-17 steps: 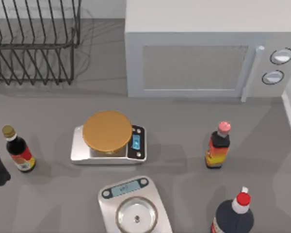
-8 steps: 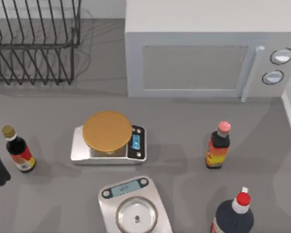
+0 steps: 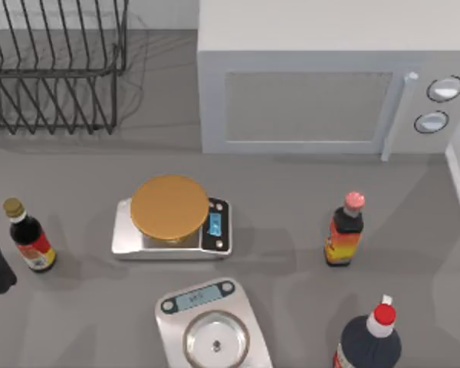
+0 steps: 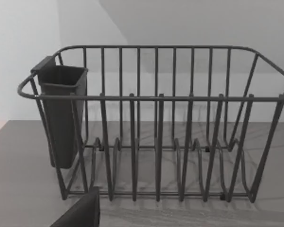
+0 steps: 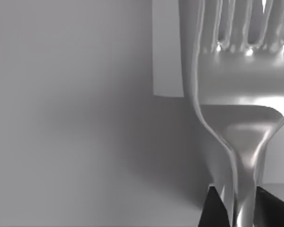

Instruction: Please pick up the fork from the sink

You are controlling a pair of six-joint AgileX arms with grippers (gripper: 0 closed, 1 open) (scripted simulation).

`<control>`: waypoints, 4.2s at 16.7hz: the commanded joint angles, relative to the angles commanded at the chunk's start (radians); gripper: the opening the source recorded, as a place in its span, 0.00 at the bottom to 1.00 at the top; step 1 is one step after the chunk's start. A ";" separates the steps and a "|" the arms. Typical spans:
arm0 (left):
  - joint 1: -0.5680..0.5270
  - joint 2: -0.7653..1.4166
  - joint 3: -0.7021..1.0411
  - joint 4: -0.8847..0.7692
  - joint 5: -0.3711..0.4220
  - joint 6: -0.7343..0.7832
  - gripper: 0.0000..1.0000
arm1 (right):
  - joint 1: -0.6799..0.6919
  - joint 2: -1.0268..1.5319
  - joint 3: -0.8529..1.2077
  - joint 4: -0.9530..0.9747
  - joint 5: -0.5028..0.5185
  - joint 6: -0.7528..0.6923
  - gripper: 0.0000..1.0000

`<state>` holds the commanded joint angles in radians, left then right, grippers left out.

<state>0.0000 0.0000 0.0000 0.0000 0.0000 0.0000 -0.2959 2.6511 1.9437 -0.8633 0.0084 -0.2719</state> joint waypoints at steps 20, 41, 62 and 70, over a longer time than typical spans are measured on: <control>0.000 0.000 0.000 0.000 0.000 0.000 1.00 | 0.003 -0.183 0.357 -0.496 -0.014 0.011 0.00; 0.000 0.000 0.000 0.000 0.000 0.000 1.00 | 0.670 -1.091 -0.605 -0.487 -0.008 0.656 0.00; 0.000 0.000 0.000 0.000 0.000 0.000 1.00 | 0.675 -1.006 -0.963 -0.043 -0.008 0.662 0.08; 0.000 0.000 0.000 0.000 0.000 0.000 1.00 | 0.675 -1.006 -0.963 -0.043 -0.008 0.662 0.68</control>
<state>0.0000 0.0000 0.0000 0.0000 0.0000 0.0000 0.3793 1.6452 0.9803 -0.9058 0.0000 0.3905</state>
